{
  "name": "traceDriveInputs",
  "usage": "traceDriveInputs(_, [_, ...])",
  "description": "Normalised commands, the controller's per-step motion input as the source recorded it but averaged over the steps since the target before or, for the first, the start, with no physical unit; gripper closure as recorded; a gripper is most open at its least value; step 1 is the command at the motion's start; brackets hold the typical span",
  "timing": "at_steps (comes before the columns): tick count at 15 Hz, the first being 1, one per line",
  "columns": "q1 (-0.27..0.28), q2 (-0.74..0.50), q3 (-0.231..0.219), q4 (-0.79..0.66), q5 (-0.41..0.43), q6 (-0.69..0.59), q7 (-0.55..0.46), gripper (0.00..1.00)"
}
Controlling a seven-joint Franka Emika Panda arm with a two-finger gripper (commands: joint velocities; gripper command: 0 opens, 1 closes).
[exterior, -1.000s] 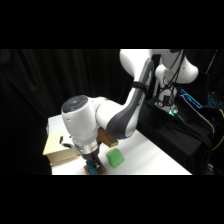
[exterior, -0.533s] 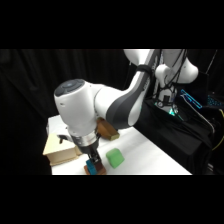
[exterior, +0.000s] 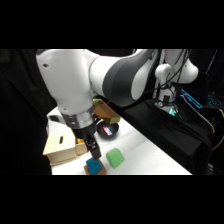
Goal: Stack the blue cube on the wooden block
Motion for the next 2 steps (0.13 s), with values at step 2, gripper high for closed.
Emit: traceDriveInputs(2, [0.051, -0.07, -0.03, 0.18, 0.012, -0.36, 0.08, 0.0])
